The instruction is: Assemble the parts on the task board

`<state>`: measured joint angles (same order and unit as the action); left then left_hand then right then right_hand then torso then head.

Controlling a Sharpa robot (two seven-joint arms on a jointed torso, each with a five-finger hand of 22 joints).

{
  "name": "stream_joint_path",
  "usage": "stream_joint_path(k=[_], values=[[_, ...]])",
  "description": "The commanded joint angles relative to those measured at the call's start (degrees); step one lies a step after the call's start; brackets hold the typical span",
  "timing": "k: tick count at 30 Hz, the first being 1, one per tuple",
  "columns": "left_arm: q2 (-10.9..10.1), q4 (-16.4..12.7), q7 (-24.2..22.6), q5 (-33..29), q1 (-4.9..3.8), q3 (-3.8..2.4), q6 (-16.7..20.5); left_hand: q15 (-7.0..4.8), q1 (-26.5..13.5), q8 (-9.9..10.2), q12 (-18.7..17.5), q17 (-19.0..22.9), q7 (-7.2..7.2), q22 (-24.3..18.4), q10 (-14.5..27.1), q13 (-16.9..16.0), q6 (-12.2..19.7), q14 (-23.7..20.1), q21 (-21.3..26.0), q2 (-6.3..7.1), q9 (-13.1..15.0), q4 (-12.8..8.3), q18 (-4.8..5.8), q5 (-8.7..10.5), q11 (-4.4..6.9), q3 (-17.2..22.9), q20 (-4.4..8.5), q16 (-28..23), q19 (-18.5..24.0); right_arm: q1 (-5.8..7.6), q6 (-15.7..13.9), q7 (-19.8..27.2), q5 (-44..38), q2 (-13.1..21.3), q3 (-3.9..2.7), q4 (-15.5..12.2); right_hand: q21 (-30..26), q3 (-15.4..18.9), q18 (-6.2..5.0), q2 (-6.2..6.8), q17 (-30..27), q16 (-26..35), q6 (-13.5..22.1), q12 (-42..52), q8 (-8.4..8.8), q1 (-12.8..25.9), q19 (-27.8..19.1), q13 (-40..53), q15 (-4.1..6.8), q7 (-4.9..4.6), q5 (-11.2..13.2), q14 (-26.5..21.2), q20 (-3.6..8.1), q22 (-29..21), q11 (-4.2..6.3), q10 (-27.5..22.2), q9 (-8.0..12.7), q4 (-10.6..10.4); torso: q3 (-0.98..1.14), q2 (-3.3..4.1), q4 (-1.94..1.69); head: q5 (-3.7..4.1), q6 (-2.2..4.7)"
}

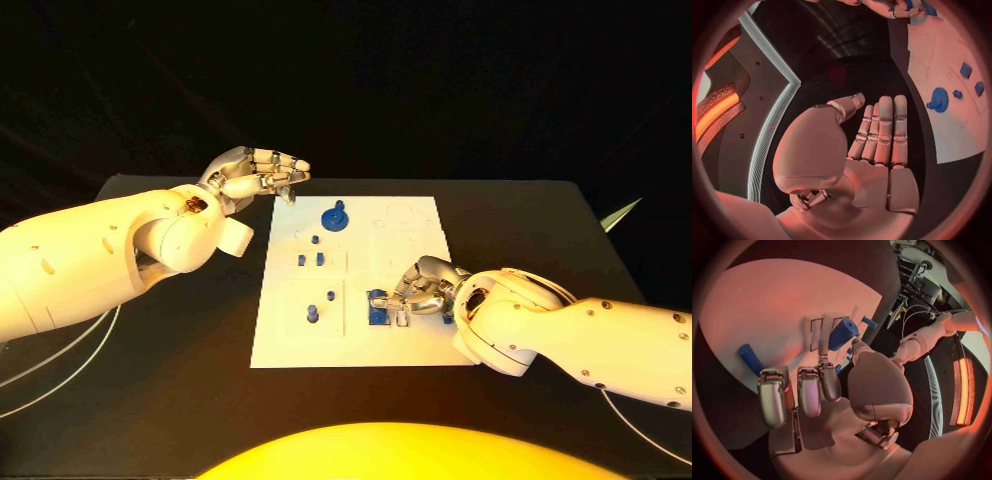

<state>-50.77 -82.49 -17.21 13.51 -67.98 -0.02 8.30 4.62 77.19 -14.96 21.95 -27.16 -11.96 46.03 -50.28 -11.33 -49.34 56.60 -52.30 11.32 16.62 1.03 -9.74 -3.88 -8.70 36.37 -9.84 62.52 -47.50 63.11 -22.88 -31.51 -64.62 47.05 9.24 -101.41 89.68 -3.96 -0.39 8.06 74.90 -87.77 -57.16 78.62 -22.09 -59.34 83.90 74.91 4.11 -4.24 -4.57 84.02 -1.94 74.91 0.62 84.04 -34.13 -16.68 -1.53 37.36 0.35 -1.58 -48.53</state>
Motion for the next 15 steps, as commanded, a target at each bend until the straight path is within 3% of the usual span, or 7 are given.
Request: stream_joint_path(k=[1, 7, 15], values=[[0.02, -0.15, -0.42, -0.35, -0.04, -0.04, -0.6, -0.15, -0.49, -0.32, 0.35, 0.04, 0.0, -0.1, 0.36, 0.08, 0.54, -0.35, 0.18, 0.14, -0.08, 0.38, -0.81, -0.17, 0.02, -0.01, -0.23, 0.37, -0.05, -0.04, -0.34, 0.66, -1.47, 0.2, 0.0, -0.49, 0.32, 0.59, 0.39, -0.25, 8.19, 0.3, 0.55, -0.19, 0.25, -0.1, 6.1, 7.36, -0.19, 0.01, 0.2, 4.61, -0.12, 15.09, -0.5, 0.51, -0.04, 0.14, 0.01, 0.01, -0.02, 0.0, -0.02], [-0.04, -0.15, -0.43, -0.35, -0.04, -0.04, -0.55, -0.14, -0.5, -0.34, 0.39, 0.04, 0.0, -0.14, 0.4, 0.08, 0.56, -0.38, 0.25, 0.14, -0.09, 0.41, -0.81, -0.17, 0.02, -0.02, -0.24, 0.37, -0.07, -0.05, -0.68, 2.24, -1.99, 1.44, 0.0, -2.33, 0.32, 1.16, 0.39, -1.78, 8.51, 0.21, 0.18, 0.29, 0.12, -4.4, 6.1, 7.83, -0.15, 0.13, 0.1, 4.69, -0.17, 15.09, -0.41, 0.88, -0.32, 0.58, 0.04, 0.0, -0.03, -0.08, 0.02], [-0.15, -0.15, -0.42, -0.35, -0.04, -0.03, -0.52, -0.14, -0.5, -0.34, 0.39, 0.04, 0.0, -0.14, 0.4, 0.08, 0.56, -0.38, 0.25, 0.14, -0.09, 0.41, -0.81, -0.17, 0.02, -0.02, -0.24, 0.37, -0.07, -0.06, -0.06, 4.24, -2.56, 3.4, 0.0, -5.17, 0.32, 0.23, 0.39, -1.6, 8.99, 0.03, -1.07, 1.05, -0.65, -10.71, 6.1, 8.48, 0.21, 0.66, -0.05, 4.8, 0.11, 15.09, 0.05, 1.38, -0.76, 1.88, 0.0, 0.0, 0.06, -0.13, 0.02]])
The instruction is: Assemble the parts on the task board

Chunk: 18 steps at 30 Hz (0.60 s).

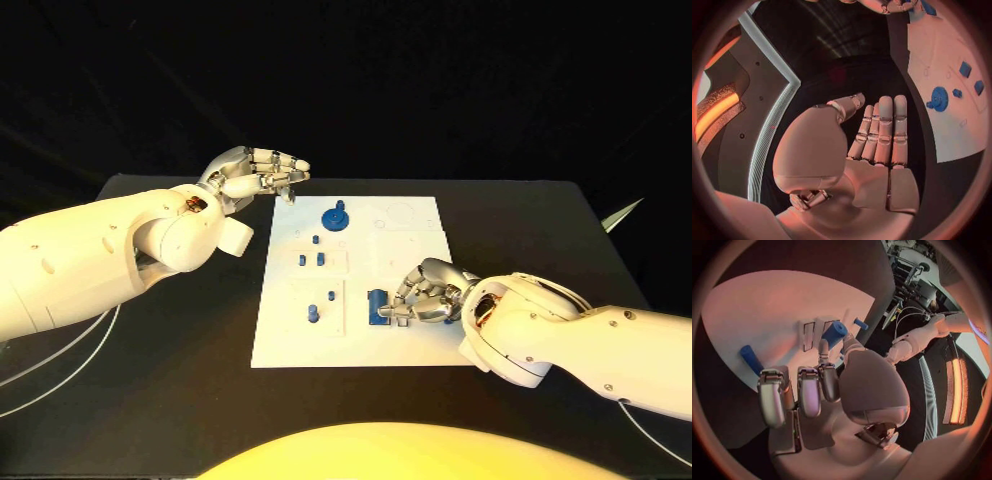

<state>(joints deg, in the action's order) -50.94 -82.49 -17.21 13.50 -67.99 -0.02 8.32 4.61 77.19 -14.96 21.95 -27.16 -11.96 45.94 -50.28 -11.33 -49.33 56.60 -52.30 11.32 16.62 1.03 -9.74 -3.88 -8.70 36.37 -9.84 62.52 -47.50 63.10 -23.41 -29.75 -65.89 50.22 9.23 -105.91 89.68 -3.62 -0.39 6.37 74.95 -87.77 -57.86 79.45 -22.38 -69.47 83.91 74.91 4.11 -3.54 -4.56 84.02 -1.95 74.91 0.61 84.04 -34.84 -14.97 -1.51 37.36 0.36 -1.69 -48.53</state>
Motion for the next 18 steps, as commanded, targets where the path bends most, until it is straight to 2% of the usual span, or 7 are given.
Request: stream_joint_path(k=[1, 9, 18], values=[[0.03, -0.14, -0.41, -0.34, -0.02, -0.04, -0.55, -0.14, -0.5, -0.34, 0.39, 0.04, -0.01, -0.05, 0.4, 0.08, 0.56, -0.38, 0.25, 0.14, -0.09, 0.41, -0.81, -0.17, 0.02, -0.02, -0.24, 0.37, -0.07, -0.06, 0.61, 2.59, -1.31, 0.29, 0.01, -0.82, 0.32, -0.18, 0.39, 0.17, 8.94, 0.03, -0.43, 0.23, -0.4, -0.83, 6.09, 8.5, 0.24, -0.01, -0.06, 4.8, 0.13, 15.09, 0.08, 1.4, -0.08, 0.2, -0.02, 0.0, 0.06, -0.02, 0.03], [0.05, -0.11, -0.39, -0.34, -0.02, -0.03, -0.59, -0.14, -0.44, -0.37, 0.44, 0.05, 0.0, -0.11, 0.45, 0.09, 0.58, -0.43, 0.34, 0.1, -0.09, 0.41, -0.81, -0.19, 0.02, 0.02, -0.24, 0.38, -0.09, -0.09, 1.66, 2.41, -1.67, -0.16, 0.02, -0.3, 0.32, -0.65, 0.39, 0.42, 8.96, 0.03, -1.24, 0.21, -1.06, -2.28, 6.09, 8.55, 0.45, 0.34, -0.07, 4.8, 0.29, 15.09, 0.36, 1.44, -0.37, 0.23, -0.05, -0.01, -0.03, 0.1, 0.03], [0.03, -0.12, -0.33, -0.34, -0.02, -0.03, -0.66, -0.14, -0.44, -0.37, 0.44, 0.05, 0.0, -0.11, 0.45, 0.09, 0.58, -0.43, 0.34, 0.1, -0.09, 0.41, -0.81, -0.19, 0.02, 0.02, -0.24, 0.38, -0.09, -0.11, 1.88, 1.08, -2.72, -1.44, 0.02, 1.56, 0.32, -2.05, 0.39, -0.77, 9.08, 0.0, -1.83, 0.51, -1.92, -3.97, 6.09, 8.81, 0.88, 0.92, -0.11, 4.83, 0.66, 15.09, 0.87, 1.67, -0.8, -0.02, -0.04, 0.01, -0.07, 0.08, -0.12]])
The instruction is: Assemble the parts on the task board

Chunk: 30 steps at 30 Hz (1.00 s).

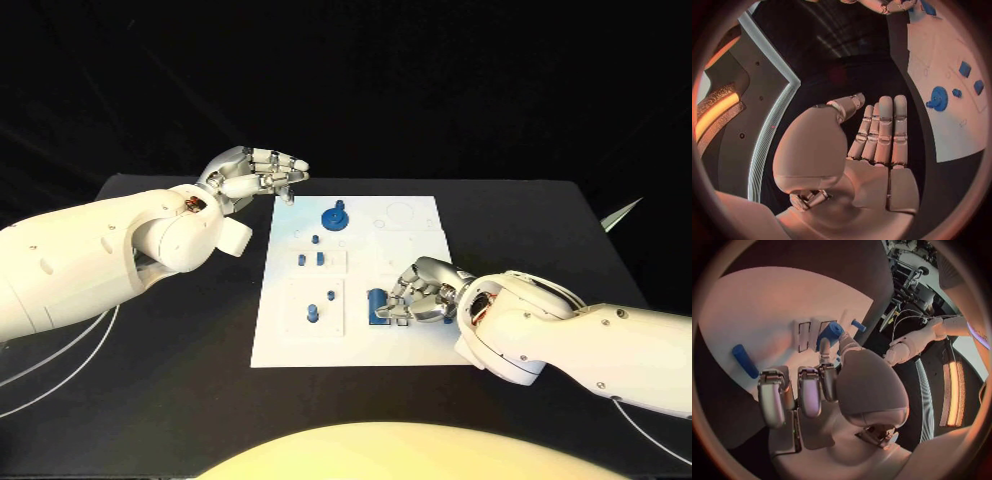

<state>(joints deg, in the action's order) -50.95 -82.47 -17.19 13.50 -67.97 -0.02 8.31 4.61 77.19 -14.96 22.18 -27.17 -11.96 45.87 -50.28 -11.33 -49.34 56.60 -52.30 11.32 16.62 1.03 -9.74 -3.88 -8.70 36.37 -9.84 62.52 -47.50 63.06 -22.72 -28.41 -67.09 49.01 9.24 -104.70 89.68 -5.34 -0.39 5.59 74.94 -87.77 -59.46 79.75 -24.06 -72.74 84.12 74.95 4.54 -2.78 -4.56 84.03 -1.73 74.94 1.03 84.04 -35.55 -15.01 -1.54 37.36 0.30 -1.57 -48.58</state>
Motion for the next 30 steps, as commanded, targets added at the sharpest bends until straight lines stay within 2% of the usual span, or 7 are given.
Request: stream_joint_path(k=[1, 8, 14, 23, 30], values=[[0.04, -0.13, -0.35, -0.33, -0.05, -0.04, -0.65, -0.14, -0.44, -0.37, 0.2, 0.05, 0.0, -0.05, 0.46, 0.09, 0.58, -0.43, 0.34, 0.1, -0.09, 0.41, -0.81, -0.19, 0.01, 0.02, -0.24, 0.38, -0.09, -0.07, 1.2, -0.34, -1.61, -0.28, 0.01, 0.44, 0.32, -0.45, 0.39, -0.05, 9.09, 0.0, -0.23, 0.3, -0.29, -0.85, 5.88, 8.83, 0.48, 0.19, -0.12, 4.82, 0.47, 15.06, 0.48, 1.71, -0.11, 0.04, 0.0, 0.01, 0.0, -0.03, -0.07], [-0.02, -0.15, -0.29, -0.33, -0.04, -0.04, -0.7, -0.14, -0.44, -0.37, 0.2, 0.05, 0.0, -0.05, 0.46, 0.09, 0.58, -0.43, 0.34, 0.1, -0.09, 0.41, -0.81, -0.19, 0.01, 0.02, -0.24, 0.38, -0.09, -0.09, 0.63, -0.58, -4.02, -0.31, 0.01, 0.86, 0.32, -2.8, 0.39, -0.61, 9.15, -0.01, -0.05, 0.4, -0.61, -3.24, 5.88, 8.98, 0.8, 0.55, -0.2, 4.84, 0.78, 15.06, 0.82, 1.8, -0.24, 0.56, -0.03, -0.02, 0.1, -0.1, -0.08], [-0.13, -0.14, -0.12, -0.33, -0.04, -0.03, -0.71, -0.13, -0.4, -0.44, 0.27, 0.06, 0.0, -0.13, 0.52, 0.09, 0.57, -0.48, 0.45, 0.04, -0.08, 0.44, -0.81, -0.2, 0.01, 0.05, -0.25, 0.39, -0.13, -0.2, 0.86, 0.15, -4.86, 0.09, 0.02, 0.77, 0.32, -3.56, 0.39, -0.18, 9.16, 0.0, 0.0, 0.46, -0.71, -4.03, 5.88, 9.05, 0.87, 0.6, -0.15, 4.84, 0.87, 15.06, 0.89, 1.84, -0.26, 0.83, 0.03, -0.01, 0.11, -0.19, 0.0], [-0.11, -0.05, -0.05, -0.33, -0.04, -0.03, -0.77, -0.12, -0.39, -0.48, 0.3, 0.07, 0.0, -0.17, 0.59, 0.1, 0.56, -0.57, 0.52, 0.03, -0.08, 0.46, -0.8, -0.2, 0.0, 0.06, -0.26, 0.37, -0.11, -0.26, 1.58, 0.89, -4.65, 0.0, 0.03, 0.74, 0.32, -3.63, 0.39, 0.85, 9.13, 0.02, 0.04, 0.36, -0.82, -3.44, 5.88, 9.04, 0.79, 0.42, -0.03, 4.83, 0.87, 15.06, 0.76, 1.81, -0.26, 0.26, -0.02, 0.04, 0.09, 0.01, -0.08], [-0.1, -0.06, -0.07, -0.33, -0.04, -0.03, -0.76, -0.12, -0.39, -0.48, 0.3, 0.07, 0.0, -0.17, 0.59, 0.1, 0.56, -0.57, 0.52, 0.03, -0.08, 0.46, -0.8, -0.2, 0.0, 0.06, -0.26, 0.37, -0.11, -0.27, 1.49, 0.71, -4.78, -0.11, 0.04, 0.86, 0.32, -3.65, 0.39, 0.93, 9.16, 0.01, 0.04, 0.35, -0.84, -3.39, 5.88, 9.04, 0.78, 0.42, -0.03, 4.83, 0.87, 15.06, 0.75, 1.81, -0.26, 0.19, -0.01, 0.0, 0.0, 0.01, -0.18]])
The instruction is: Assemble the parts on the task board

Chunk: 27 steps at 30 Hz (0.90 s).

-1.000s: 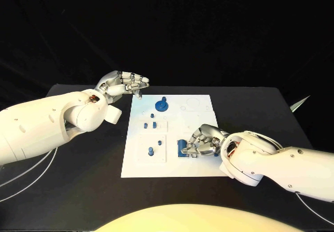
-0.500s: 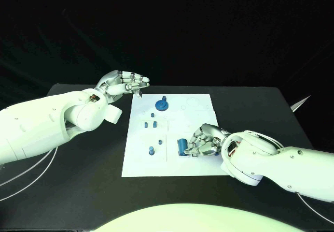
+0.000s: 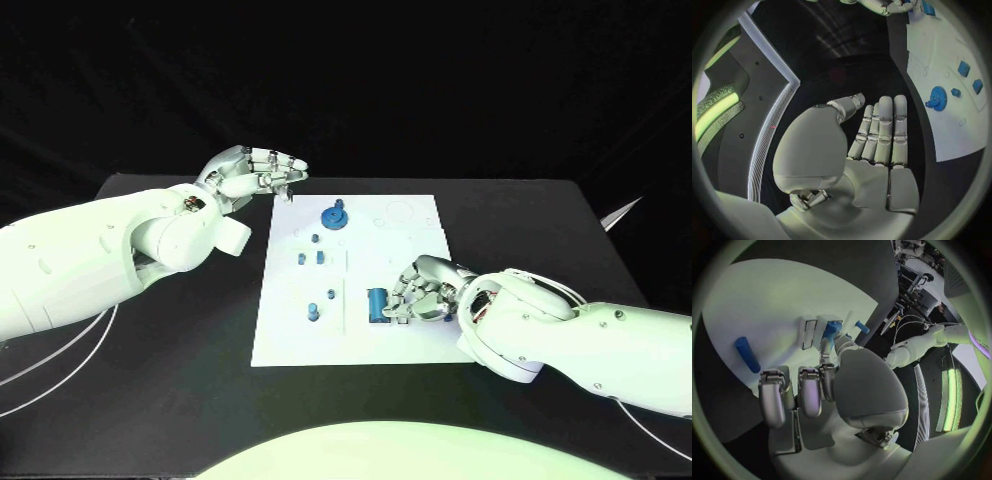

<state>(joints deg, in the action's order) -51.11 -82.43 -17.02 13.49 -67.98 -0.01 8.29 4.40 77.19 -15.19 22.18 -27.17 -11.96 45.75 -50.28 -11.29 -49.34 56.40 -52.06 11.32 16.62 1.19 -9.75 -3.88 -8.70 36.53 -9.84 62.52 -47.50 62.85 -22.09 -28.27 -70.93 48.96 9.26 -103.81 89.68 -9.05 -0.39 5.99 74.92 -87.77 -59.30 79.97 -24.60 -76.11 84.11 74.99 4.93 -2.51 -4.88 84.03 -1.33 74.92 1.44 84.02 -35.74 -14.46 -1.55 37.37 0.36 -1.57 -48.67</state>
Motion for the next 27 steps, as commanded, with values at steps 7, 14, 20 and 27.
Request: stream_joint_path(k=[7, 14, 20, 27], values=[[0.01, -0.11, -0.28, -0.33, -0.03, -0.04, -0.7, 0.09, -0.39, -0.26, 0.3, 0.07, 0.0, -0.05, 0.59, 0.06, 0.55, -0.37, 0.28, 0.03, -0.07, 0.29, -0.8, -0.2, 0.0, -0.11, -0.26, 0.37, -0.11, -0.07, -0.67, 1.02, -1.36, 0.48, 0.02, -0.47, 0.32, 0.03, 0.39, 0.57, 9.15, 0.02, -0.13, 0.17, -0.3, -0.04, 5.89, 9.02, 0.38, 0.16, 0.29, 4.83, 0.46, 15.08, 0.35, 1.85, -0.07, -0.37, -0.01, -0.02, 0.01, 0.03, 0.08], [0.02, -0.11, -0.47, -0.33, -0.03, -0.03, -0.63, 0.1, -0.33, -0.31, 0.34, 0.08, 0.0, -0.12, 0.68, 0.07, 0.56, -0.48, 0.39, 0.05, -0.07, 0.27, -0.79, -0.2, -0.01, -0.1, -0.27, 0.36, -0.11, 0.19, -4.66, 3.48, 0.37, 3.76, -0.07, -2.65, 0.32, -0.52, 0.39, 1.92, 9.14, 0.04, 2.31, 0.07, 1.36, 0.66, 5.89, 9.06, -0.3, -1.04, 0.27, 4.82, 0.04, 15.08, -0.59, 1.78, 0.63, -1.5, 0.05, -0.06, 0.07, 0.4, 0.36], [0.02, -0.15, -0.81, -0.33, -0.03, -0.03, -0.6, 0.11, -0.32, -0.32, 0.36, 0.08, 0.0, -0.13, 0.69, 0.07, 0.57, -0.5, 0.41, 0.07, -0.07, 0.27, -0.79, -0.19, -0.01, -0.11, -0.27, 0.36, -0.1, 1.27, -5.62, 4.49, 0.99, 8.23, -0.15, -3.47, 0.32, -0.66, 0.39, 2.63, 9.17, 0.03, 3.55, -0.11, 2.61, 1.19, 5.89, 9.03, -0.88, -1.83, 0.28, 4.83, -0.42, 15.08, -1.27, 1.66, 1.1, -1.85, -0.03, -0.1, 0.18, 1.0, 0.6], [0.08, -0.17, -1.01, -0.33, -0.02, -0.03, -0.55, 0.11, -0.32, -0.32, 0.36, 0.08, 0.0, -0.13, 0.69, 0.07, 0.57, -0.5, 0.41, 0.07, -0.07, 0.27, -0.79, -0.19, -0.01, -0.11, -0.27, 0.36, -0.1, 1.58, -4.4, 4.05, -1.47, 12.3, -0.12, -2.73, 0.32, -0.59, 0.39, 3.19, 9.29, -0.01, 4.15, -0.43, 3.45, 1.63, 5.89, 8.89, -1.25, -2.28, 0.3, 4.84, -0.74, 15.08, -1.69, 1.49, 1.4, -1.95, 0.1, -0.01, 0.1, 2.02, 0.87]])
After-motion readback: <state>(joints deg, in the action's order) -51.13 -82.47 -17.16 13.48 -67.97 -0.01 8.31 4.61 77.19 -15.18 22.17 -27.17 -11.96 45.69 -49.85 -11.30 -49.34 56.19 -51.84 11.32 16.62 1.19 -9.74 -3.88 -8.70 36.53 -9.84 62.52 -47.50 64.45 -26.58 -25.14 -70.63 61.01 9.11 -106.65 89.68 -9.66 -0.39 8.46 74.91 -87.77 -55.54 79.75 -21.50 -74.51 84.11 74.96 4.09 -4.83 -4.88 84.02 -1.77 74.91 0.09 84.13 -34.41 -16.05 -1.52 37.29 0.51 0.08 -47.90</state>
